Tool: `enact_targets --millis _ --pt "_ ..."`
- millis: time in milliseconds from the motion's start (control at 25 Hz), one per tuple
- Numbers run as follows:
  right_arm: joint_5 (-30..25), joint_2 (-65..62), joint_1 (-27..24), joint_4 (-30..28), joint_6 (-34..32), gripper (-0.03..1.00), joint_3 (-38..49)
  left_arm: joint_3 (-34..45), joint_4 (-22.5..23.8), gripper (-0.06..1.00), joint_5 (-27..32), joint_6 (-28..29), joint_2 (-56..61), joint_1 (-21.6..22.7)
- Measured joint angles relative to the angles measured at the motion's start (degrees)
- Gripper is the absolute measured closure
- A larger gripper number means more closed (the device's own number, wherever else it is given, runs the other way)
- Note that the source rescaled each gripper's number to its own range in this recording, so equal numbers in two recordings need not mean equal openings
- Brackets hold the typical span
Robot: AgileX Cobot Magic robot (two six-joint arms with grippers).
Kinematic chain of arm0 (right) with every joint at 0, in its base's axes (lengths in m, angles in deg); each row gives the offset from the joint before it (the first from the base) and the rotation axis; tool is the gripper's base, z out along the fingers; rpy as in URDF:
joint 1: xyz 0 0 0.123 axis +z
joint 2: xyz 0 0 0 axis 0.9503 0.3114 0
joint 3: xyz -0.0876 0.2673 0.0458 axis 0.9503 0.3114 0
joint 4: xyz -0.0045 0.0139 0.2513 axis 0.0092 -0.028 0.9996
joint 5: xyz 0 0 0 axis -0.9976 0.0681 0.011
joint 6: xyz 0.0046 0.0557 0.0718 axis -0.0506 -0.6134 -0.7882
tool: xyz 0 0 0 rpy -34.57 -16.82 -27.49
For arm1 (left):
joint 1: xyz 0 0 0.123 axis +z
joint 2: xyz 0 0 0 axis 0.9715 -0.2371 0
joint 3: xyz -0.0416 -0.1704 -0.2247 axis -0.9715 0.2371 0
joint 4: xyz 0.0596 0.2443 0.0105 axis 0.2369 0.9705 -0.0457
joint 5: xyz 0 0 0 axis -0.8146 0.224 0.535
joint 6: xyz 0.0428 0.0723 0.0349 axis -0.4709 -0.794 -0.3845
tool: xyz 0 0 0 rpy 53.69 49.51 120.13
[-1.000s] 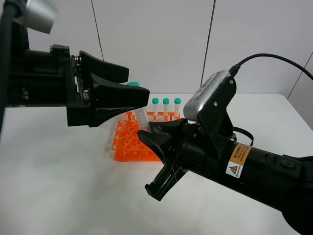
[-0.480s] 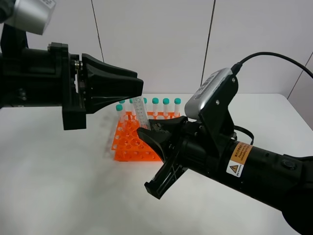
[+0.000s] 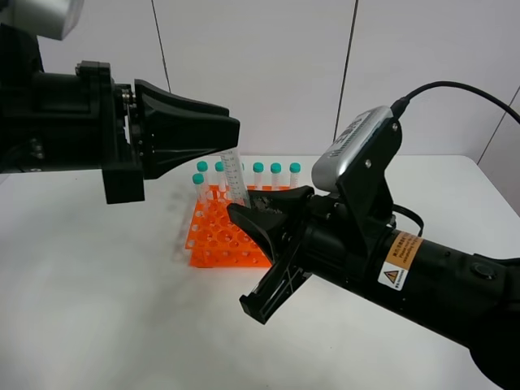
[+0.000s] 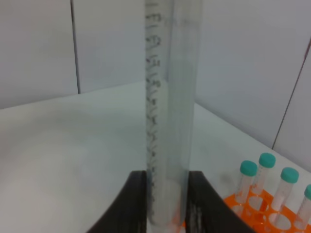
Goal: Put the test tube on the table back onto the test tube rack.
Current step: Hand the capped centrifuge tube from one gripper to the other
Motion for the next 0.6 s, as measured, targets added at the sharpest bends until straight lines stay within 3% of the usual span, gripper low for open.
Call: enact_targets --millis 80,120,160,280,320,400,600 --pt "0.0 0.0 0.0 -0.05 -0.06 0.94 0.0 0.0 -0.13 0.94 0.0 -0.13 0.0 0.0" --pt "0.0 0.0 0.0 -0.13 -0.12 0.88 0.0 0.0 -0.18 0.94 -0.06 -0.13 0.0 0.0" --pt "-0.4 0.0 0.0 -0.57 0.0 0.78 0.0 0.0 -0.85 0.94 -0.04 -0.13 0.0 0.0" --pt "-0.77 0.07 0.0 -1.3 0.0 0.19 0.0 0.0 -1.85 0.94 -0.04 -0.13 0.0 0.0" --pt "-0.77 0.07 0.0 -1.32 0.0 0.1 0.0 0.0 -1.93 0.94 -0.04 -0.13 0.0 0.0" --pt "-0.77 0.07 0.0 -1.17 0.0 0.0 0.0 0.0 -2.03 0.94 -0.07 -0.13 0.0 0.0" --pt "-0.77 0.07 0.0 1.14 0.3 -0.03 0.0 0.0 -2.1 0.94 -0.8 -0.13 0.0 0.0"
